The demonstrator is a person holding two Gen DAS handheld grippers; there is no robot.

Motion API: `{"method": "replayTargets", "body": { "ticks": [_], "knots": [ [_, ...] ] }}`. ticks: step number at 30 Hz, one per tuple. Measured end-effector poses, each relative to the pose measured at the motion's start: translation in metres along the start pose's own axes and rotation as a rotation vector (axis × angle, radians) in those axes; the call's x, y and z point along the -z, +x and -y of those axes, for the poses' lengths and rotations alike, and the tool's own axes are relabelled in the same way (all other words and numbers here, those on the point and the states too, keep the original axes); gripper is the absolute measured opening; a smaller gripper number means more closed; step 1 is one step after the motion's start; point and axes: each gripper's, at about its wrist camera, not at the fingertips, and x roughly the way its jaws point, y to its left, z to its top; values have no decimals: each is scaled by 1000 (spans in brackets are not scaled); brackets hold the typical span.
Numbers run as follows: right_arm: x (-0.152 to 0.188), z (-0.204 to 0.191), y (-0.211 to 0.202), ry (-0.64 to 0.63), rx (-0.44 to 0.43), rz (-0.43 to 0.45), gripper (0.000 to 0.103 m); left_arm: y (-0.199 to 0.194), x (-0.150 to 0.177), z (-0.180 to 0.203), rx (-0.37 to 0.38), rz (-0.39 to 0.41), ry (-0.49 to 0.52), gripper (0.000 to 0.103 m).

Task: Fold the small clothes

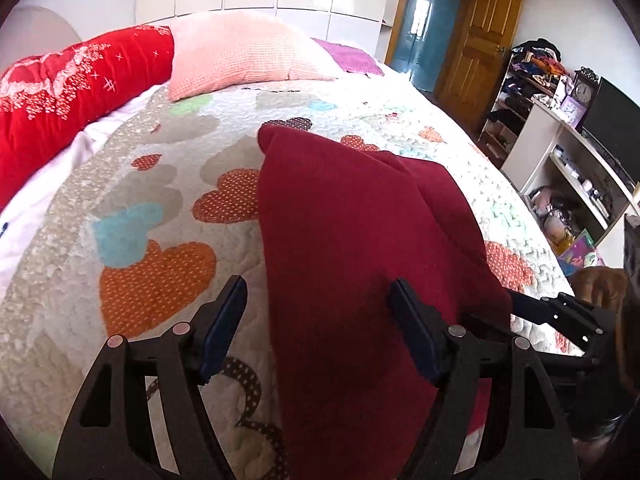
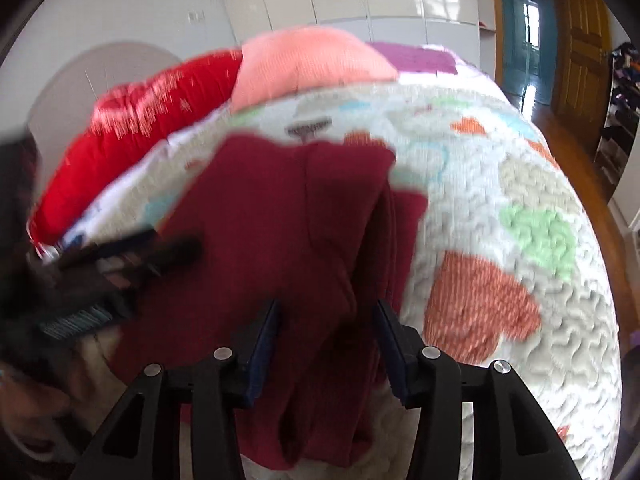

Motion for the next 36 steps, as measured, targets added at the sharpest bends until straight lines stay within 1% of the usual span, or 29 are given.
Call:
{"method": "replayTargets", "body": {
  "ticks": [2,5,11,12,13,15,19,21,23,28,31,36],
  "knots": [
    [3,-3,-2,-10,23,1,50,-9,3,0,-30,21,10,75],
    [0,-7,-17,-7,5,13,51,-24,7,-3,-46,65,9,75],
    [1,-20,-57,-4,14,100,53,-45,9,-8,-64,114,-5,75],
    [1,-21,-62,-5,16,113,55,-47,9,-8,-66,120,-5,75],
    [0,-23,-68,-7,21,125,60,-50,10,-9,-70,129,-3,75],
    [0,-26,-78,-12,34,153,66,-56,11,-8,-86,146,4,75],
    [-1,-28,-93,-1,23,200,68,-64,12,-7,-156,183,36,75],
    [-2,-28,-96,7,23,206,69,-65,12,-7,-162,186,40,75],
    [-4,-28,-96,6,23,203,69,-66,12,-8,-149,184,35,75],
    [-5,-30,-92,2,21,189,69,-65,13,-6,-172,184,49,75],
    [-5,-32,-88,-6,26,183,69,-64,15,-6,-151,173,41,75],
    [-4,-32,-82,-7,30,169,70,-62,16,-5,-153,170,46,75]
  ]
}}
